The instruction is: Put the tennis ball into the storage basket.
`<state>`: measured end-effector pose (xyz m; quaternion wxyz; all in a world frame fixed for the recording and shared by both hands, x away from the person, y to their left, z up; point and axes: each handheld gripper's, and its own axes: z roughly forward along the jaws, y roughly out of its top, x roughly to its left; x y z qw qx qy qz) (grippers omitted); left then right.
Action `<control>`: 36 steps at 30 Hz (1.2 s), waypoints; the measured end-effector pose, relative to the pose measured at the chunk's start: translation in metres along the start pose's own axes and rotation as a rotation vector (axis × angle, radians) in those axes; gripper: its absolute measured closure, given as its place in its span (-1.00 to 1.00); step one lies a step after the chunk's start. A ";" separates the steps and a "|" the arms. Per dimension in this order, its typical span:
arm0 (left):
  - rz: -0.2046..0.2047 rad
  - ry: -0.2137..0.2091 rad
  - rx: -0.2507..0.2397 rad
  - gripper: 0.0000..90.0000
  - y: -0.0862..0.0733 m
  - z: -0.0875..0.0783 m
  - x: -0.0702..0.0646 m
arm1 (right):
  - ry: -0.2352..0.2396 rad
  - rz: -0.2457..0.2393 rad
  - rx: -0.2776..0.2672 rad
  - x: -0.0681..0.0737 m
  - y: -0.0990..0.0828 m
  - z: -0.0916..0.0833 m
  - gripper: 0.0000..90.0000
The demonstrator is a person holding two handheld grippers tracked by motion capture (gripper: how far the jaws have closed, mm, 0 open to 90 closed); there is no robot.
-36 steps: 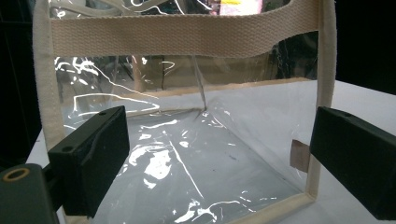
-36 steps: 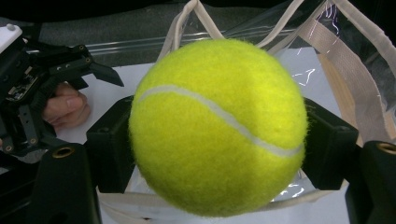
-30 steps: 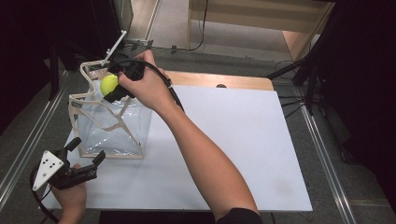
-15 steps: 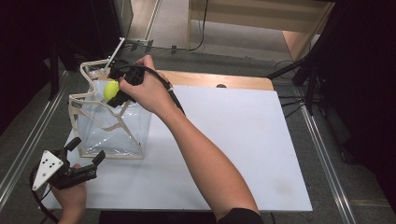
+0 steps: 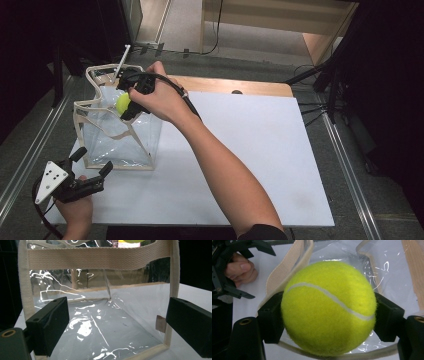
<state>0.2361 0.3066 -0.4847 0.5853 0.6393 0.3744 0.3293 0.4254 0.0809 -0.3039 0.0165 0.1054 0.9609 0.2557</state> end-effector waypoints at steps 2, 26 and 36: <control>0.000 0.000 0.000 -0.88 0.000 0.000 0.000 | -0.001 -0.012 0.010 0.000 0.000 0.002 -0.49; 0.000 -0.002 0.000 -0.88 0.000 0.000 -0.001 | -0.098 0.058 -0.202 0.003 -0.023 -0.032 -0.82; 0.002 0.000 0.001 -0.88 0.000 0.001 -0.001 | -0.121 0.081 -0.244 0.004 -0.049 -0.035 -0.99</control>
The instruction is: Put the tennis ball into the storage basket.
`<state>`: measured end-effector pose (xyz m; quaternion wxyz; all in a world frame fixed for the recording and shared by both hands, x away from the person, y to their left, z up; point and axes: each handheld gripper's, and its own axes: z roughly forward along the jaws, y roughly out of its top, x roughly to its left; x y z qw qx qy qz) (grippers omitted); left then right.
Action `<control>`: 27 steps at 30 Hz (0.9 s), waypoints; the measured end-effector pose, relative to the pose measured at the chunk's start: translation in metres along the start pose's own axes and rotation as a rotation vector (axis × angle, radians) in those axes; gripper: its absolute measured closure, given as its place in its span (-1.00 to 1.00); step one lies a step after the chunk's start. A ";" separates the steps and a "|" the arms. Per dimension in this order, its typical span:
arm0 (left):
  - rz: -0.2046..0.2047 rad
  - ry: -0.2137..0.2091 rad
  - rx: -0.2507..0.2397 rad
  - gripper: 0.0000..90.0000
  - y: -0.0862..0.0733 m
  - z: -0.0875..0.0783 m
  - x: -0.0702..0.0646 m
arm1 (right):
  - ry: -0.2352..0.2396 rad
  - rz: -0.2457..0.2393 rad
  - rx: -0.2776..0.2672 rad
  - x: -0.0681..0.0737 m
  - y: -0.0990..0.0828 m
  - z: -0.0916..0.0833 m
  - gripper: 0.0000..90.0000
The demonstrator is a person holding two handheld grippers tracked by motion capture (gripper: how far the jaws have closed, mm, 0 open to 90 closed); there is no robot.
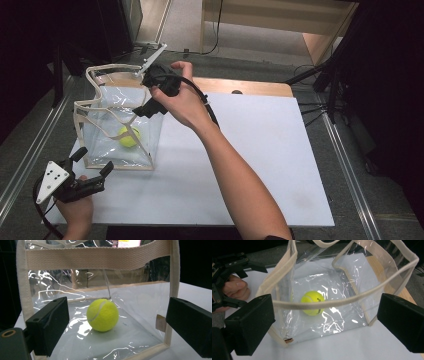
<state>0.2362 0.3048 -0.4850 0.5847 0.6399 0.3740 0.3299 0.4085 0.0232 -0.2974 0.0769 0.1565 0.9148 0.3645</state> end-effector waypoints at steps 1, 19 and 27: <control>0.003 0.000 0.002 -0.88 0.000 0.000 0.000 | -0.002 0.003 0.002 0.000 -0.002 0.000 -0.99; 0.003 0.000 0.000 -0.88 0.000 0.000 0.000 | 0.007 0.032 0.007 0.012 -0.046 0.032 -0.99; 0.003 0.000 0.001 -0.88 0.000 0.000 -0.001 | 0.005 0.050 -0.033 0.019 -0.066 0.043 -0.99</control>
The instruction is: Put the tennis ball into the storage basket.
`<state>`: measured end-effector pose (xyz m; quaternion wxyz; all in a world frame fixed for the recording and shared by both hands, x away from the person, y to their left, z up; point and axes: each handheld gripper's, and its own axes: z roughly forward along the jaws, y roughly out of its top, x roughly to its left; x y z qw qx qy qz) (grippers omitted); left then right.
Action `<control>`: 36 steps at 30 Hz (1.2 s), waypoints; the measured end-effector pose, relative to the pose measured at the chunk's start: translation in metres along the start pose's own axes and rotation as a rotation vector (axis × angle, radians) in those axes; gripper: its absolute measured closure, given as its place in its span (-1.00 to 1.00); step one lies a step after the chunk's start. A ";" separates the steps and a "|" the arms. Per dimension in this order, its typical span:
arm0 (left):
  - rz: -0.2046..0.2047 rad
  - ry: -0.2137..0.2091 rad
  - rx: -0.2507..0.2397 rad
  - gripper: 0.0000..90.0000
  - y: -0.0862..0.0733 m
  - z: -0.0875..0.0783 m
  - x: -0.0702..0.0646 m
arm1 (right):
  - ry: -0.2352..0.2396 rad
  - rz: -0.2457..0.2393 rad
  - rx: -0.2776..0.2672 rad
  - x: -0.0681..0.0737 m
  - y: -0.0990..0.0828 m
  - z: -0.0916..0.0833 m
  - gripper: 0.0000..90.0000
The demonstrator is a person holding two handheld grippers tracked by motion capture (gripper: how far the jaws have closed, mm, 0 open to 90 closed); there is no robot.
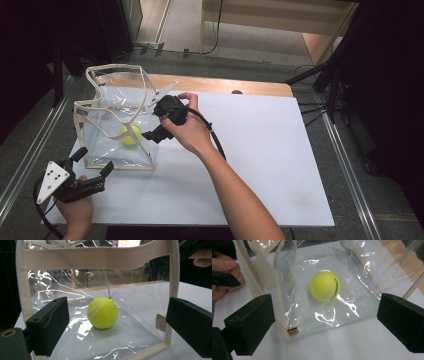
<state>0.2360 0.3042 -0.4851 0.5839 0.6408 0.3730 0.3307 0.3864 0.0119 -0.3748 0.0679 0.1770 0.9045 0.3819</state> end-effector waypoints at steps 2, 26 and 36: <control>0.001 0.001 0.000 -0.88 0.000 0.000 0.000 | -0.005 -0.003 -0.018 0.001 -0.005 0.002 -0.99; 0.014 0.003 0.013 -0.88 0.000 0.000 0.000 | -0.080 0.087 -0.140 0.015 -0.088 0.008 -0.99; 0.014 0.002 0.014 -0.88 0.000 -0.001 0.000 | -0.127 0.132 -0.163 0.013 -0.118 -0.003 -0.99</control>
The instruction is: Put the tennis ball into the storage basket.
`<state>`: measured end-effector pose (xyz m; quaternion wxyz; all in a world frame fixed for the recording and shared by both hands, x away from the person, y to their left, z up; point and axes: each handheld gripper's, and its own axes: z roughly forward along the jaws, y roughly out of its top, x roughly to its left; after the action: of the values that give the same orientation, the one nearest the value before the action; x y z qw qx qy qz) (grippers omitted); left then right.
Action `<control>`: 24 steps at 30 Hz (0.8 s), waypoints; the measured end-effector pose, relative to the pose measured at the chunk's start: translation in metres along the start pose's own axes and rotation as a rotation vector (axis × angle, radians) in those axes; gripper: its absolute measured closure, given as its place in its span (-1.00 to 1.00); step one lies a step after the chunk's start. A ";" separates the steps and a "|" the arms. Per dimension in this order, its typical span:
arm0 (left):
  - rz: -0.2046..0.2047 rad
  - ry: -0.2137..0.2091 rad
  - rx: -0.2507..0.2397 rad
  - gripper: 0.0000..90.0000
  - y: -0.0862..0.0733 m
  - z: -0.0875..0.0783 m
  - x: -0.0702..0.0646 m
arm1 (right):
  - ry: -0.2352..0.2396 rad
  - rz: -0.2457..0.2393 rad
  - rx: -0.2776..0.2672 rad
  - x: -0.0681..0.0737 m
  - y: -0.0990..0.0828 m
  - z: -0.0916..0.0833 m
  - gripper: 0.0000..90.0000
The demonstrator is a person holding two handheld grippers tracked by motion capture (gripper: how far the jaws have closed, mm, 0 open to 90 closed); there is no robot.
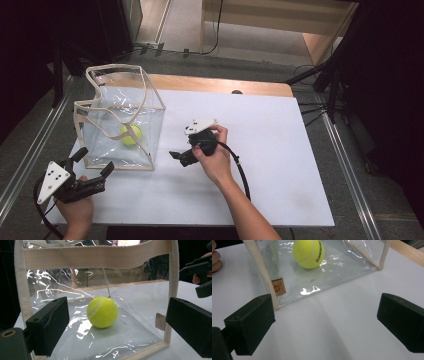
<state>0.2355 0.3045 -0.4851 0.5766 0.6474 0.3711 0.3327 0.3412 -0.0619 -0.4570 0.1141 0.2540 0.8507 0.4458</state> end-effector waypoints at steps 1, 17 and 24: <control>-0.001 0.000 0.000 -0.88 0.000 0.000 0.000 | 0.000 0.008 -0.003 -0.001 -0.003 -0.002 -0.99; 0.003 0.001 0.002 -0.88 0.000 0.000 -0.001 | -0.081 0.065 -0.050 -0.014 -0.040 -0.039 -0.99; 0.004 0.001 0.001 -0.88 0.000 0.001 -0.001 | -0.111 0.093 -0.067 -0.019 -0.054 -0.053 -0.99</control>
<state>0.2355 0.3032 -0.4853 0.5755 0.6483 0.3702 0.3339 0.3173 -0.1345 -0.4714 0.1485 0.3137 0.8149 0.4642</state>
